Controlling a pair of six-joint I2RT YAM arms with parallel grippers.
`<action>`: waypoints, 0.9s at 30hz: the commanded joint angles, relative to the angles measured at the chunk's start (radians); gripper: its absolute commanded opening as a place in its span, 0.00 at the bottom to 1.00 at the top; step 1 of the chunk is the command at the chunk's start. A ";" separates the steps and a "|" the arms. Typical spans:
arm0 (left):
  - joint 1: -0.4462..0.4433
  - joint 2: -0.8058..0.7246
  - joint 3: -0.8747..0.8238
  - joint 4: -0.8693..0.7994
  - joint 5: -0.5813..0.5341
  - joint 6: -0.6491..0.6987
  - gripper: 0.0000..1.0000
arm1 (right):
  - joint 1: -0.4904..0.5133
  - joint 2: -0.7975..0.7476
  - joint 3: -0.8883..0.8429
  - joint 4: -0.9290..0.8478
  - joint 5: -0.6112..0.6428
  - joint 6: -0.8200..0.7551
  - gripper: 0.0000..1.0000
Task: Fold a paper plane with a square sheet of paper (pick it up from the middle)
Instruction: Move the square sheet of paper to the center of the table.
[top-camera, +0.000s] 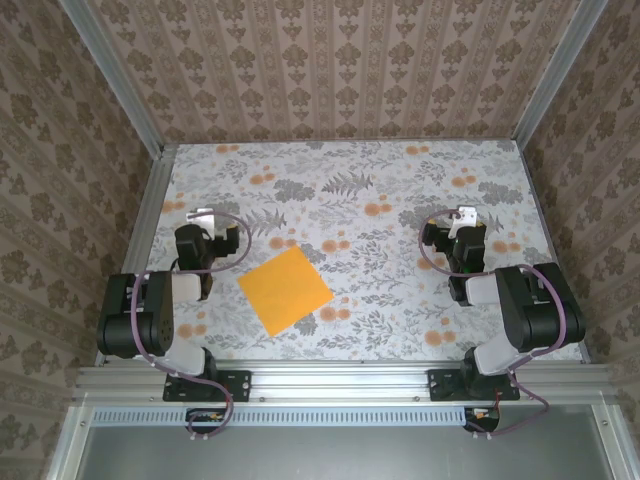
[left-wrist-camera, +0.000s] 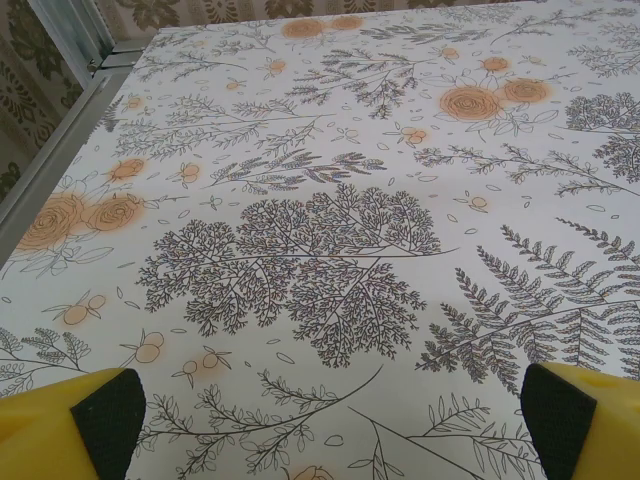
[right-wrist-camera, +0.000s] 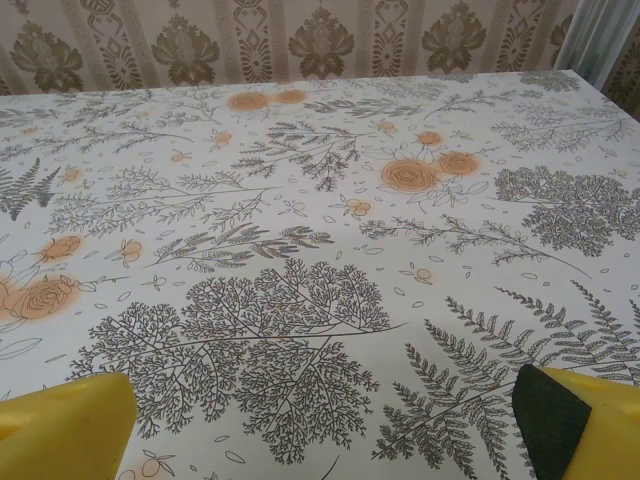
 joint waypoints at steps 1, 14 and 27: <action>-0.001 0.004 0.016 0.008 0.000 0.020 1.00 | -0.002 0.000 0.017 0.004 -0.017 0.004 1.00; -0.001 0.004 0.015 0.009 0.002 0.020 1.00 | -0.003 0.001 0.017 0.004 -0.017 0.005 1.00; -0.003 -0.032 0.053 -0.078 0.002 0.023 1.00 | 0.003 -0.024 -0.052 0.124 -0.004 0.002 1.00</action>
